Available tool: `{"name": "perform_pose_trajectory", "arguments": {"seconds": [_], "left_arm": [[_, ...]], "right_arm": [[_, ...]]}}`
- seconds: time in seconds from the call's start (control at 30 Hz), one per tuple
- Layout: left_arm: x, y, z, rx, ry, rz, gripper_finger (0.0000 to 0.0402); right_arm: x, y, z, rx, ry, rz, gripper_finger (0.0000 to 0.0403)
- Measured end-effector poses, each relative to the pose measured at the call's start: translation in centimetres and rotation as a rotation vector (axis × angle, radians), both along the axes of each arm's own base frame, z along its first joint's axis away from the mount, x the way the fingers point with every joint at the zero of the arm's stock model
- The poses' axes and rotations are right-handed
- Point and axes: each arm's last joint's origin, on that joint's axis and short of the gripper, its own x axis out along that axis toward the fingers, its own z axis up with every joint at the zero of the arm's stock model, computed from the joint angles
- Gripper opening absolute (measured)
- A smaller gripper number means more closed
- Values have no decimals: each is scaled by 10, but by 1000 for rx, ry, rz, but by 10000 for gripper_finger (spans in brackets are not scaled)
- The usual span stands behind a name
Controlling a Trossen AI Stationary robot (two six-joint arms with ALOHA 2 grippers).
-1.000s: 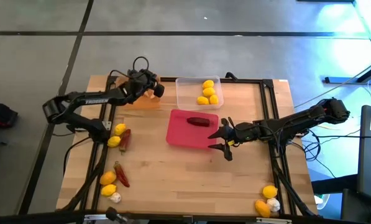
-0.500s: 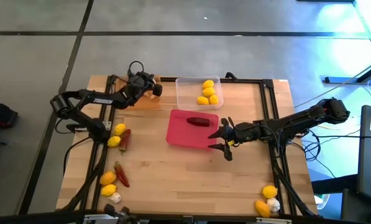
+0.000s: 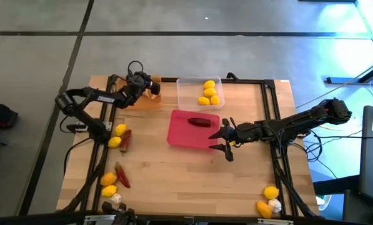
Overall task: Sort produce into baskets
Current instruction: Put the white garlic in the orange bin
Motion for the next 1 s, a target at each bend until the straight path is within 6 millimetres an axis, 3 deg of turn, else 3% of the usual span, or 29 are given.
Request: {"name": "perform_pose_trajectory", "arguments": {"seconds": [0.33,0.57,1.0], "left_arm": [[1,6,-26,-59,50,12,13],[1,6,-28,-66,62,11,17],[3,2,-19,-35,77,-18,117]], "right_arm": [[0,0,0,-1,-1,0,195],[0,0,0,0,-1,0,195],[0,0,0,4,0,-2,195]]}}
